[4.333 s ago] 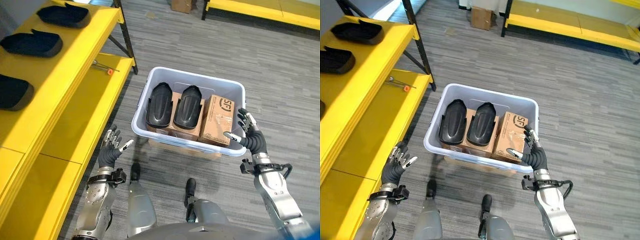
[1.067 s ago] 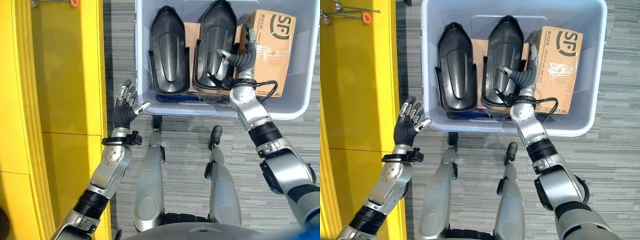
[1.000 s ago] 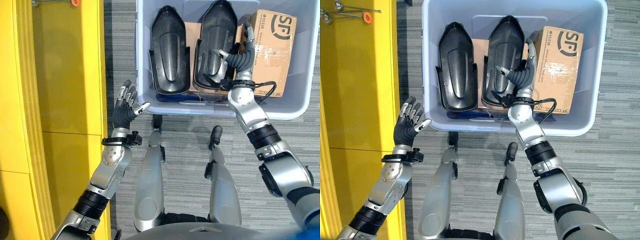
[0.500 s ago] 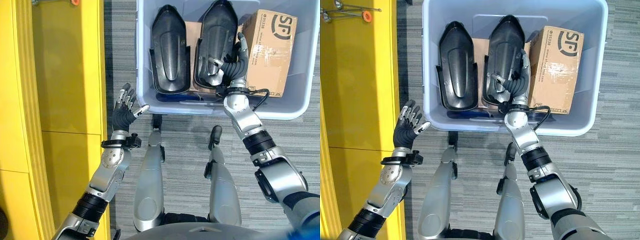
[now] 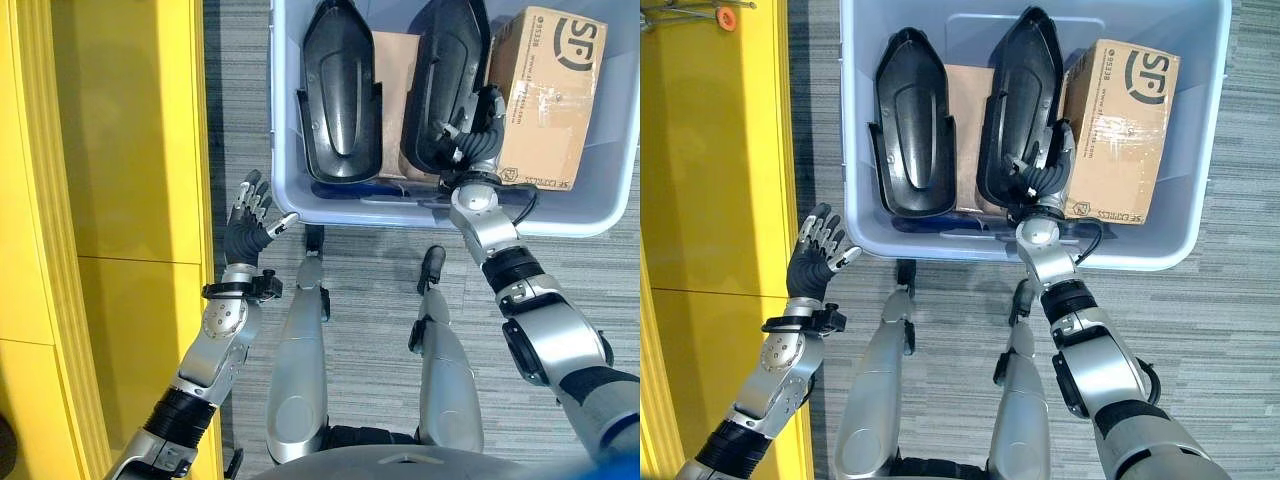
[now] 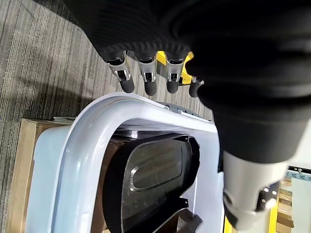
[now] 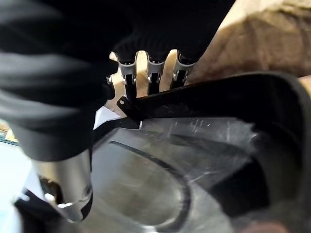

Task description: Move parts from the plastic box to the shelf.

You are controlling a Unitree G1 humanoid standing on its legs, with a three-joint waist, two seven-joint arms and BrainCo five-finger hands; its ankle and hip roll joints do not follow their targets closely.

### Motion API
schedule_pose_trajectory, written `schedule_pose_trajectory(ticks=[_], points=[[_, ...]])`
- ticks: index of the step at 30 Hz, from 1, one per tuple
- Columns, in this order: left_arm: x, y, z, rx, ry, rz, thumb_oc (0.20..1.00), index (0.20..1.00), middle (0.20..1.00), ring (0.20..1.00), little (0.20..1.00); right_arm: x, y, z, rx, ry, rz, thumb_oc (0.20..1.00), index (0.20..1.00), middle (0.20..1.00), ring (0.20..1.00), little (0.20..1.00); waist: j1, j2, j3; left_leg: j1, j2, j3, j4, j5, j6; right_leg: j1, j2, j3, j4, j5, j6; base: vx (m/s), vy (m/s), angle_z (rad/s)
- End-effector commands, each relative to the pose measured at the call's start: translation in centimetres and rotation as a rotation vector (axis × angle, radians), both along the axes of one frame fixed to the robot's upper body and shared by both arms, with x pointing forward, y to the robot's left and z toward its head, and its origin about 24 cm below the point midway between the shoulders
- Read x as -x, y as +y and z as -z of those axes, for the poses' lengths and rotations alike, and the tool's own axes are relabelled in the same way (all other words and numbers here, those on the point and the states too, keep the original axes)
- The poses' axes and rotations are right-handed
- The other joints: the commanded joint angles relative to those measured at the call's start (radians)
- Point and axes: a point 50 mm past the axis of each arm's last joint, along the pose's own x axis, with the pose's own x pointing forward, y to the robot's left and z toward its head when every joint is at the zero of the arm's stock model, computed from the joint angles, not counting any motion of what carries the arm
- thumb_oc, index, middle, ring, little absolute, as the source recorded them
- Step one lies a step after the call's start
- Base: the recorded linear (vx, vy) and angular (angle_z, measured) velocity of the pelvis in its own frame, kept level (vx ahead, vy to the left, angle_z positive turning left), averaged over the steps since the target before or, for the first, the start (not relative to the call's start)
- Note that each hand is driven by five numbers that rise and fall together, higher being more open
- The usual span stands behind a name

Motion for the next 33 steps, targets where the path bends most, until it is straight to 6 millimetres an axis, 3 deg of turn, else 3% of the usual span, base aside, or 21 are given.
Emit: schedule_pose_trajectory(ticks=[1,10,20,27,33], points=[[0.9,-0.2,-1.3,-0.008,-0.090,0.007,1.000,1.000,1.000,1.000,1.000,0.5,-1.4,-0.9,-0.034,-0.064,0.040,1.000,1.000,1.000,1.000,1.000,0.013,0.007,-0.002,-0.002,-0.027,-0.001,0.056,-0.102,0.022,-0.021,-0.058,-0.025,0.157,-0.123,0.007,0.00,0.000,0.00],[0.8,-0.1,-1.5,-0.019,-0.098,-0.003,1.000,1.000,1.000,1.000,1.000,2.3,0.0,-2.8,0.073,-0.210,-0.025,1.000,1.000,1.000,1.000,1.000,-0.002,-0.004,-0.002,-0.005,-0.028,0.000,0.061,-0.108,0.025,-0.022,-0.058,-0.027,0.157,-0.125,0.009,0.00,0.000,0.00],[1.1,0.2,-1.8,-0.024,-0.119,-0.004,1.000,1.000,1.000,1.000,1.000,1.5,1.9,-2.9,0.325,-0.157,-0.095,1.000,1.000,1.000,1.000,1.000,0.021,-0.002,-0.002,-0.016,-0.036,-0.014,0.066,-0.106,0.028,-0.012,-0.059,-0.041,0.160,-0.130,0.011,0.00,-0.002,0.00],[1.1,0.6,-1.7,-0.030,-0.117,-0.023,1.000,1.000,1.000,1.000,1.000,1.9,1.5,-2.8,0.298,-0.172,-0.096,1.000,1.000,1.000,1.000,1.000,0.028,-0.004,-0.002,-0.030,-0.040,-0.025,0.076,-0.108,0.029,-0.007,-0.062,-0.052,0.159,-0.133,0.013,0.01,-0.005,0.06],[1.0,0.7,-1.7,-0.035,-0.115,-0.049,1.000,1.000,1.000,1.000,1.000,4.4,0.6,-3.8,0.218,-0.319,-0.025,1.000,1.000,1.000,1.000,1.000,0.010,-0.014,-0.002,-0.036,-0.040,-0.022,0.086,-0.115,0.028,-0.002,-0.062,-0.052,0.154,-0.136,0.011,0.00,0.002,0.02]])
